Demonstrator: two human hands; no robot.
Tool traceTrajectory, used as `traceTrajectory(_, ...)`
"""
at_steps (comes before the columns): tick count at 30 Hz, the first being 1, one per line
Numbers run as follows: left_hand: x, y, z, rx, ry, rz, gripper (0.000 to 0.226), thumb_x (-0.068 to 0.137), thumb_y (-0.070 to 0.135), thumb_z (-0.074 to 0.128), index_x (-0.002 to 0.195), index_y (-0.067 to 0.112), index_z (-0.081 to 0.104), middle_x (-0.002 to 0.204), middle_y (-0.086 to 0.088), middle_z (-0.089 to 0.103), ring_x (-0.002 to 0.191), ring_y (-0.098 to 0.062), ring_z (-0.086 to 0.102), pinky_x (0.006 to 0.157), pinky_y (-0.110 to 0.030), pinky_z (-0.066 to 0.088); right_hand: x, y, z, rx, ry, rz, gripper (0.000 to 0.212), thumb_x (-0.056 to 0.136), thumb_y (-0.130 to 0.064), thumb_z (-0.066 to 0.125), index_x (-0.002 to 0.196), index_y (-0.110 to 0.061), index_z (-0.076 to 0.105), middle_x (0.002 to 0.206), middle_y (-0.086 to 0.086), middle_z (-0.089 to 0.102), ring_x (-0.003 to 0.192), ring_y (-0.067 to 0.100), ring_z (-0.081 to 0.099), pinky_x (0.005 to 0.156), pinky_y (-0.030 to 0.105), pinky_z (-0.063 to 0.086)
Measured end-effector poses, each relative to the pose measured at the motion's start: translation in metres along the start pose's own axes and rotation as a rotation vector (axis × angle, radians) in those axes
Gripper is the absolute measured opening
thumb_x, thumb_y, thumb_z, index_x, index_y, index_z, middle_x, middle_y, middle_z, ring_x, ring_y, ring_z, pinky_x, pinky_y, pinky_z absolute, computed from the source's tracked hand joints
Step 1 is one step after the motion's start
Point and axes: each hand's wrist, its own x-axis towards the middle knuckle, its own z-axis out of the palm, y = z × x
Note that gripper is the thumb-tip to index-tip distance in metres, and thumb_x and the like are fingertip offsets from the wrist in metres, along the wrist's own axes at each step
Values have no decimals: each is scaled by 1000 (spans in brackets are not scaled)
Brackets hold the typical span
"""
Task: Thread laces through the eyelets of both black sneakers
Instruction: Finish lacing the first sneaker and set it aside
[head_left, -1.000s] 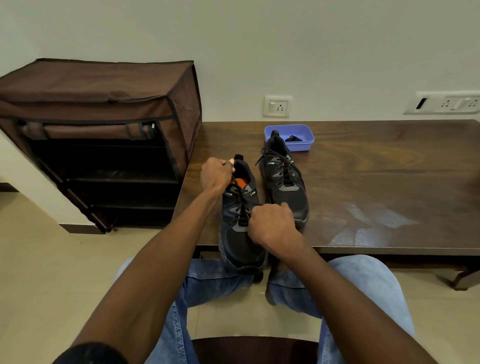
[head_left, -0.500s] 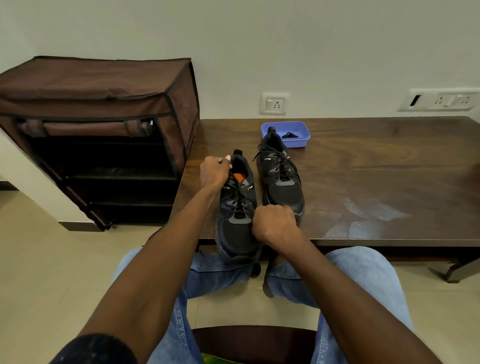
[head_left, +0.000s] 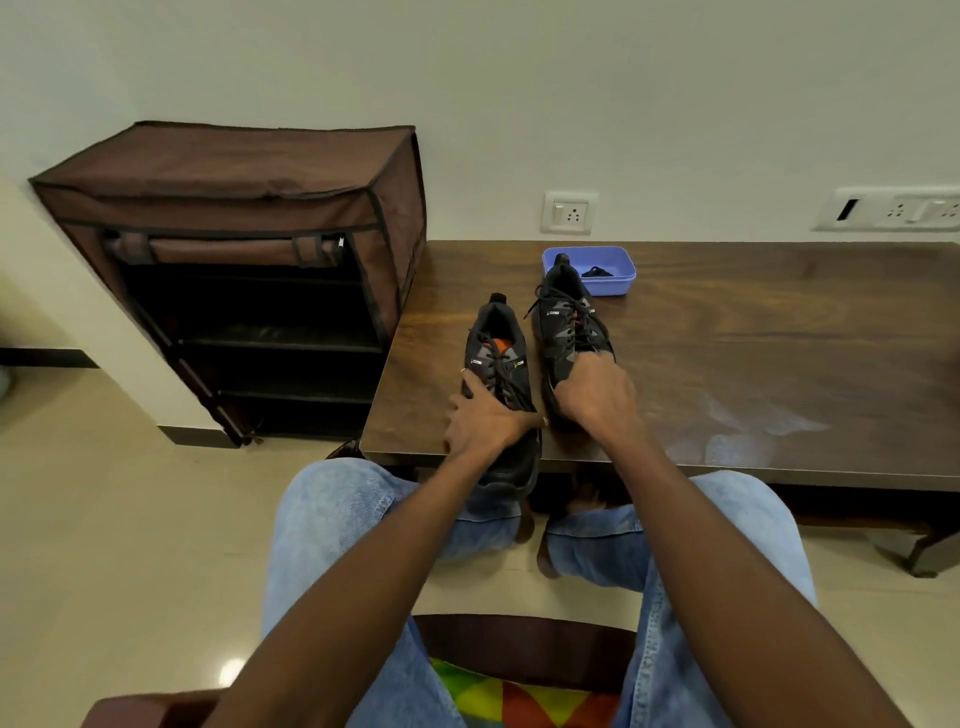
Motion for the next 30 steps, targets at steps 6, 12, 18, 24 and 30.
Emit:
traceTrajectory(6,13,-6,-17,-63,116,10,119,59,61,84,150,13,23,145,-17,42,130,-38,47,104,-50,43,2,1,12,8,17,-57,27,87,-16,57,109,-1,65,122,22,58,106,41,61,91,44,52)
traceTrajectory(12,61,-33,-80,-43,196,-48,117,58,61,83,149,13,28,146,-20,44,131,-40,47,105,-49,44,8,-4,23,-16,-16,-136,23,87,-13,54,103,-2,66,114,21,61,100,40,62,88,44,52)
traceTrajectory(18,85,-58,-97,-54,103,-83,121,57,59,82,153,15,22,150,-18,39,132,-40,45,106,-51,44,13,-7,31,-15,-40,-152,22,86,-13,54,103,-1,65,110,19,61,98,39,61,84,42,51)
traceTrajectory(24,70,-39,-96,-56,265,-56,132,63,75,75,158,11,8,163,-20,9,149,-39,14,120,-56,16,11,-7,27,46,-26,-144,22,86,-13,54,102,-3,65,114,17,61,98,38,61,83,42,50)
traceTrajectory(30,41,30,-71,-100,482,411,55,92,32,63,139,8,46,140,-16,47,125,-32,49,105,-46,42,27,-4,-2,210,26,-95,26,86,-11,55,108,-9,68,115,12,64,102,31,62,88,40,52)
